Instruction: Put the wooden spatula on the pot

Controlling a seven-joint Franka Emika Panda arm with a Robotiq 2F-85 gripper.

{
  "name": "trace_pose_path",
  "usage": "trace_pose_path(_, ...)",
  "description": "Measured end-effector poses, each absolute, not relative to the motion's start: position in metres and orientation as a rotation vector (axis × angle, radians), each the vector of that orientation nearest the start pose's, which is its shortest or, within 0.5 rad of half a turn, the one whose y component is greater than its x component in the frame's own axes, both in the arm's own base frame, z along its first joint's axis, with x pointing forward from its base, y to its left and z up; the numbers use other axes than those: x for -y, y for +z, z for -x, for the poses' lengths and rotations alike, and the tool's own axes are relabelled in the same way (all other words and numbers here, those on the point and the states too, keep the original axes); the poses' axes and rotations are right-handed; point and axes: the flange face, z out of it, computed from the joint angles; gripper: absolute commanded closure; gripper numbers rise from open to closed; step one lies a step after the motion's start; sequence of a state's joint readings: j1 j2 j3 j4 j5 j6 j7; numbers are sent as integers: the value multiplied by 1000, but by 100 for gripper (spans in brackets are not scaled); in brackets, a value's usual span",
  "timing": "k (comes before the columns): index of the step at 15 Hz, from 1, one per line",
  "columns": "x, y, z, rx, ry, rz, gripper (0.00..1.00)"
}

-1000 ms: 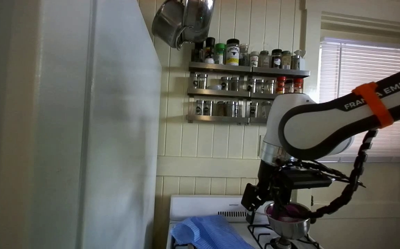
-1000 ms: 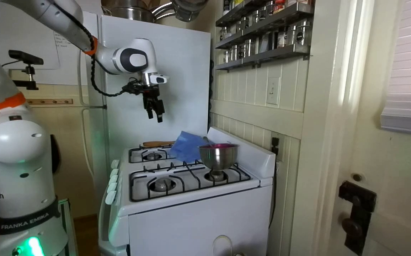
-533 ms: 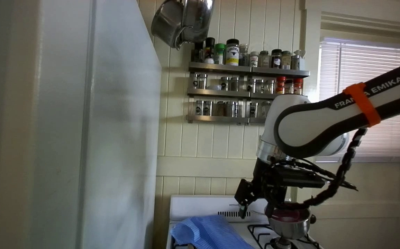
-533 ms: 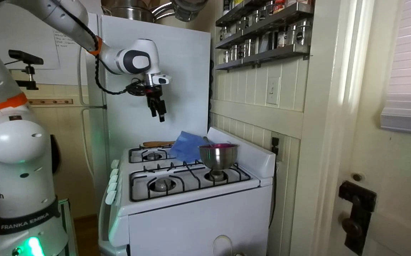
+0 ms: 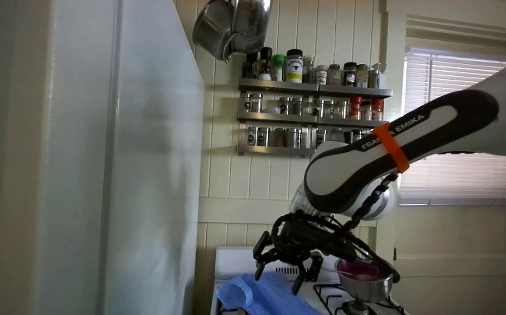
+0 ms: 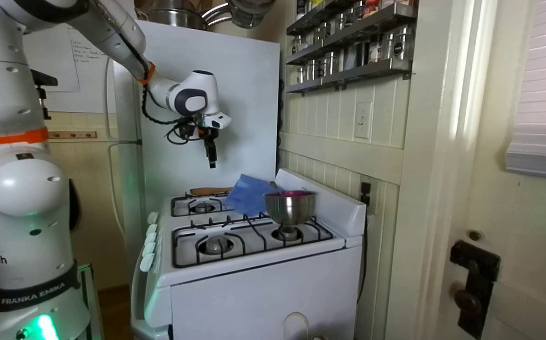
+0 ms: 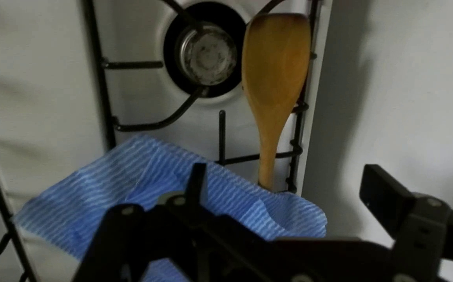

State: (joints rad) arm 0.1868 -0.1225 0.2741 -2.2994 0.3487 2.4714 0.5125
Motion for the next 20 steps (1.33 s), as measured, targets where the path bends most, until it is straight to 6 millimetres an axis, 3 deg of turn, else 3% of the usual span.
trace_pose_path(6,-228,375,-496,-592,-55,2702,0)
trace_pose_path(12,-254,339,-529,-547,18,2700,8)
trace_pose_path(13,-258,334,-534,-533,23,2700,15)
trace_pose_path(17,-270,317,-553,-496,41,2698,14)
trace_pose_path(18,-272,313,-557,-489,44,2697,19)
trace_pose_path(20,-275,307,-563,-480,52,2696,41)
